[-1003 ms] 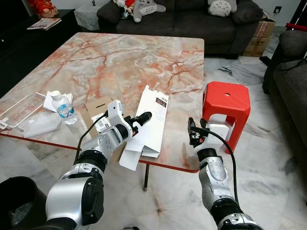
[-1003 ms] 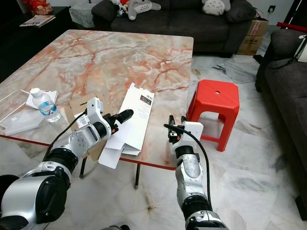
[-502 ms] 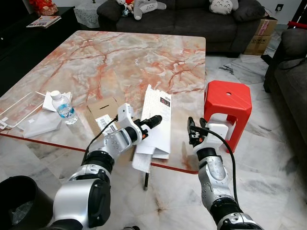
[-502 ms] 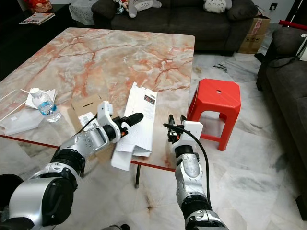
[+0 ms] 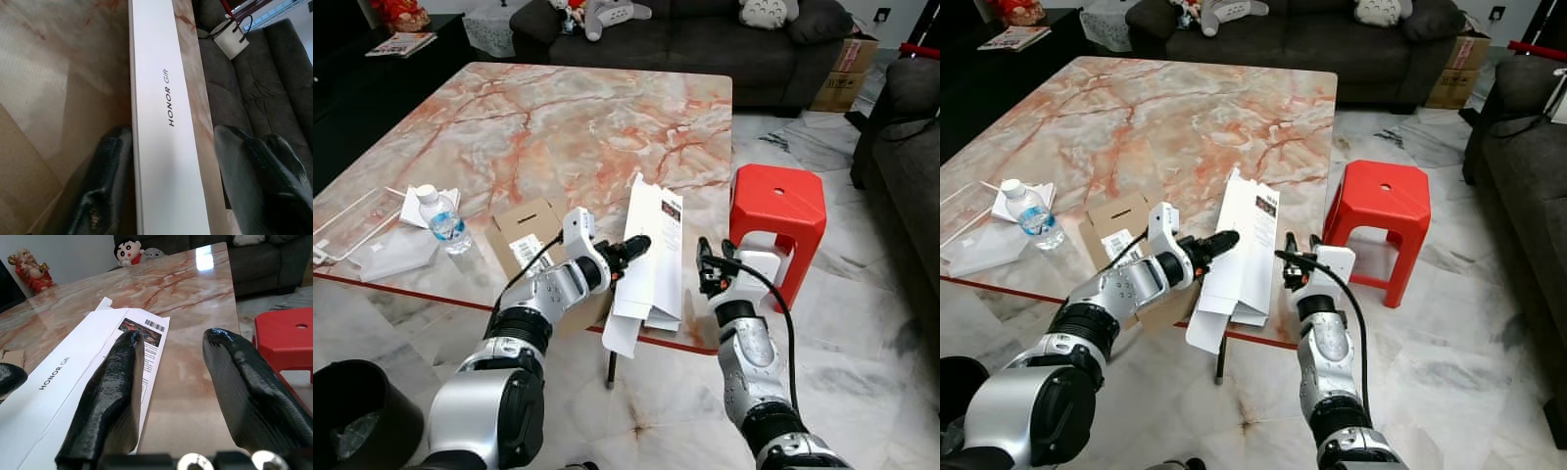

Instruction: Picking trash to rubbish bin

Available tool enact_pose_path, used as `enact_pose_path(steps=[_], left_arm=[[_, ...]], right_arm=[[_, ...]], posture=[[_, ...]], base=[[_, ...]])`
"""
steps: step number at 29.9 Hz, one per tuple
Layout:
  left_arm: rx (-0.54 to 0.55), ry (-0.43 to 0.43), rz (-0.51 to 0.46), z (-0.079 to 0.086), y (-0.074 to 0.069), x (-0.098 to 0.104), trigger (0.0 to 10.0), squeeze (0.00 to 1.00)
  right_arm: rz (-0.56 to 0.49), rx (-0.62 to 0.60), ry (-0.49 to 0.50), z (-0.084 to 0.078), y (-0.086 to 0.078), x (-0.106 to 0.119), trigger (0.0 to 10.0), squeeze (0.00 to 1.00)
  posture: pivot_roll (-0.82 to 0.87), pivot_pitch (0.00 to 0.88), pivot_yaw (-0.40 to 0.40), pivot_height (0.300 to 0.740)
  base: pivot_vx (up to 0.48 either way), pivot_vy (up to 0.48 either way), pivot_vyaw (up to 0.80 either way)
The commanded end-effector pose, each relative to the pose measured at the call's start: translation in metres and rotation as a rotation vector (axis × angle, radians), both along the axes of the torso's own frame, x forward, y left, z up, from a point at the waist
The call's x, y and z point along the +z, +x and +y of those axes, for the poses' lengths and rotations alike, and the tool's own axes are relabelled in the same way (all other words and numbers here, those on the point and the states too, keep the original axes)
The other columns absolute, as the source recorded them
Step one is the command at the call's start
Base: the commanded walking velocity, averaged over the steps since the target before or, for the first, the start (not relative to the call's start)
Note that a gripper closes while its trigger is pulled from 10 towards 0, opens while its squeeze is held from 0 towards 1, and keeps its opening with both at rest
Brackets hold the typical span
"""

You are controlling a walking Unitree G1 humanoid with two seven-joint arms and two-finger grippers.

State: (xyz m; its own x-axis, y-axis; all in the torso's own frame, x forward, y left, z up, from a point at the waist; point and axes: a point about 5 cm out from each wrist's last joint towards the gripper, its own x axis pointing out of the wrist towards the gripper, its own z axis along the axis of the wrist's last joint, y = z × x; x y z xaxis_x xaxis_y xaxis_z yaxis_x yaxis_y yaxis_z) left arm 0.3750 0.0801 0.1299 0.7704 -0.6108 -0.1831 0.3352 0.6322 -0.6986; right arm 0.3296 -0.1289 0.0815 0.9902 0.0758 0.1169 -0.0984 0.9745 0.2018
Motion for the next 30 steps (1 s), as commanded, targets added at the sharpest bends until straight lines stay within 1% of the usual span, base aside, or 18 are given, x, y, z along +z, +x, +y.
enact_pose_path(steps=[1,25,30], left_arm=[[0.002,0.015,-0.002,0.0027,-0.0012,-0.0013,0.0,0.00],[-0.009,0.025,0.002,-0.0008,-0.0049,-0.0060,0.0,0.00],[-0.013,0.046,-0.035,-0.0019,-0.0042,-0.0023,0.0,0.00]], right_arm=[[0.008,0.002,0.013,0.0029,0.0013,0.0006,10.0,0.00],[0.014,0.001,0.015,0.0038,0.0012,-0.0004,10.0,0.00],[0.011,-0.002,0.013,0.0030,0.0014,0.0001,10.0,0.00]], posture=[[0.17,0.061,0.059,0.740],[0.17,0.061,0.063,0.740],[0.17,0.061,0.063,0.740]], base=[[0.000,0.000,0.00],[0.000,0.000,0.00],[0.000,0.000,0.00]])
